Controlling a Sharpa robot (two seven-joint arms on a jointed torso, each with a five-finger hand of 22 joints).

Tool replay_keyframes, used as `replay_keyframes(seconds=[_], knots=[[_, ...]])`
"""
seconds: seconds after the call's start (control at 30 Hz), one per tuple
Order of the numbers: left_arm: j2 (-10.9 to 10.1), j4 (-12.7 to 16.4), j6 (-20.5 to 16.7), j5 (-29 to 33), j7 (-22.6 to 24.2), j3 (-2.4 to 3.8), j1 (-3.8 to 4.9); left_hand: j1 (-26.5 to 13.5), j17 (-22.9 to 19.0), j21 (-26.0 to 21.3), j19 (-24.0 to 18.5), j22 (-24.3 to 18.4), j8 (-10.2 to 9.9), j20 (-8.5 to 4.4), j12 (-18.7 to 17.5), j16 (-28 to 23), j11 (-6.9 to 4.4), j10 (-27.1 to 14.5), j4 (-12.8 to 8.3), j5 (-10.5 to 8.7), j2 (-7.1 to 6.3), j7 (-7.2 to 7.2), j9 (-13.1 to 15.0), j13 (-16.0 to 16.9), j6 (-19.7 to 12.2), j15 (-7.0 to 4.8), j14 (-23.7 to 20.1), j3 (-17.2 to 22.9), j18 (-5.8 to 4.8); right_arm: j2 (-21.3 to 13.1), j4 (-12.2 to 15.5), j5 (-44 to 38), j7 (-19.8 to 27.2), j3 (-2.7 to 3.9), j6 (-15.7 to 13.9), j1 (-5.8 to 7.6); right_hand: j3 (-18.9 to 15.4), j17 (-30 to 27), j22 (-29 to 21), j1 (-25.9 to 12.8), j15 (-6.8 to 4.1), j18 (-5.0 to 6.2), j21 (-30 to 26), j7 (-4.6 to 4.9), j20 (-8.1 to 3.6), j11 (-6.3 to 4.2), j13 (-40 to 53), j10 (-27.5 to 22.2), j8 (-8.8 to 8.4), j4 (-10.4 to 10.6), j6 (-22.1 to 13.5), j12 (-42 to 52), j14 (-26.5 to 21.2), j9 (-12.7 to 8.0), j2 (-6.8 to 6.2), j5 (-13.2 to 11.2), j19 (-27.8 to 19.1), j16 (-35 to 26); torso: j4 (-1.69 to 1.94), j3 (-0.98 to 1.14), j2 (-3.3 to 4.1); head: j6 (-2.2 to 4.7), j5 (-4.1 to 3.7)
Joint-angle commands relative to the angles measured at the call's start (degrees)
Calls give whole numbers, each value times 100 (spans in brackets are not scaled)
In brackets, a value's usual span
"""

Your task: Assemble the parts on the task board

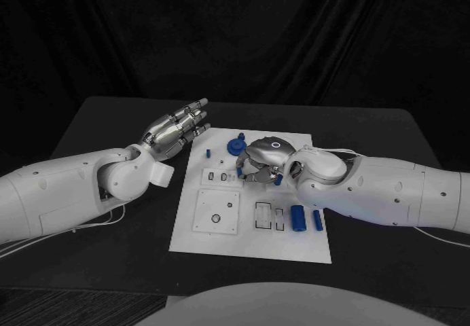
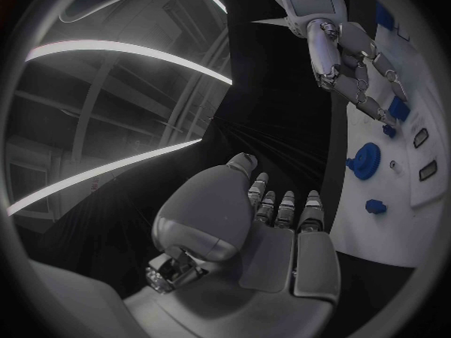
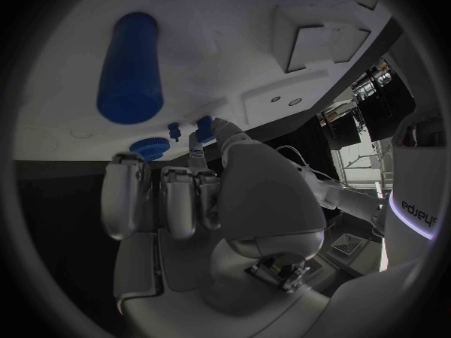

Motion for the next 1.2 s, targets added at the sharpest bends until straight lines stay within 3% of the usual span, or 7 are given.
replay_keyframes(seconds=[0.03, 0.2, 0.37, 0.47, 0.77, 1.0, 1.2], knots=[[14, 4, 77, 7, 58, 6, -4, -63, -7, -33, -7, -7, 22, 29, -20, -21, 29, 10, -1, 25, 0, 40, 7, -6, -16, 34, -14, 47, 96, 14, -11, -49, -79, -16, 229, -31, -48, 1263, 1157, -93, 62, -45, -31, 18, 50, 41, 1509, 586, -46, 12, -78, 15, 546, -19, -25, -186, 79, -24, 1, -5, -3, -1, -4], [13, 4, 74, 7, 54, 6, -4, -68, -7, -33, -7, -7, 23, 32, -20, -21, 31, 10, -4, 27, 2, 42, 7, -6, -19, 39, -14, 59, 96, 30, -14, -49, -75, -16, 260, -31, -69, 1254, 1155, -119, 62, -44, -37, 17, 52, 42, 1509, 586, -109, 22, -172, 15, 544, -33, -34, -319, 76, -30, 1, -5, -2, -1, -7], [8, 9, 65, 7, 59, 6, -4, -68, -7, -33, -7, -7, 23, 32, -20, -21, 31, 10, -4, 27, 2, 42, 7, -6, -19, 39, -14, 59, 96, 41, -16, -49, -68, -16, 307, -31, -157, 1242, 1145, -197, 70, -36, -72, 26, 59, 50, 1509, 586, -278, 71, -430, 15, 540, -102, -78, -773, 59, -39, 0, -4, -3, -1, -12], [6, 10, 60, 7, 62, 6, -4, -70, -7, -33, -7, -7, 23, 33, -20, -21, 31, 10, -5, 27, 2, 42, 6, -6, -20, 40, -14, 64, 96, 46, -20, -49, -58, -16, 320, -31, -261, 1213, 1132, -261, 60, -26, -120, -7, 56, 31, 1509, 586, -527, 132, -860, 15, 533, -259, -110, -1172, 36, -62, -2, -4, -2, -1, -18], [-4, 20, 47, 7, 70, 6, -4, -70, -7, -33, -7, -7, 23, 33, -20, -21, 31, 10, -5, 27, 2, 42, 6, -6, -20, 40, -14, 64, 96, 31, -22, -49, -33, -16, 262, -31, -418, 1166, 1114, -265, 19, -12, -192, -73, 20, -22, 1509, 586, -639, 232, -1672, 15, 520, -657, -124, -1420, 5, -100, -8, -5, 2, -1, -7], [-35, 44, -18, 7, 103, 6, -4, -74, -7, -33, -7, -7, 29, 36, -20, -21, 26, 10, -15, 30, -9, 39, 8, -6, -11, 41, -14, 76, 96, -88, 54, -49, 64, -3, -210, 12, -490, 1152, 1112, -273, -2, -11, -209, -100, -1, -46, 1509, 586, -694, 595, -2620, 15, 517, -1059, -381, -1719, 2, -109, -5, -4, 1, -1, 16], [-82, 99, -212, 7, 235, 6, -4, -58, -7, -33, -7, -7, 60, 71, -20, -21, 54, 10, -167, -21, -159, 68, 13, -6, 22, 64, -14, 150, 97, -328, 336, -47, 194, 22, -761, 260, -472, 1178, 1125, -245, 5, -21, -165, -76, 0, -32, 1509, 586, -630, 876, -2295, 15, 524, -1056, -430, -1727, 25, -86, 2, 0, -1, -1, 31]])
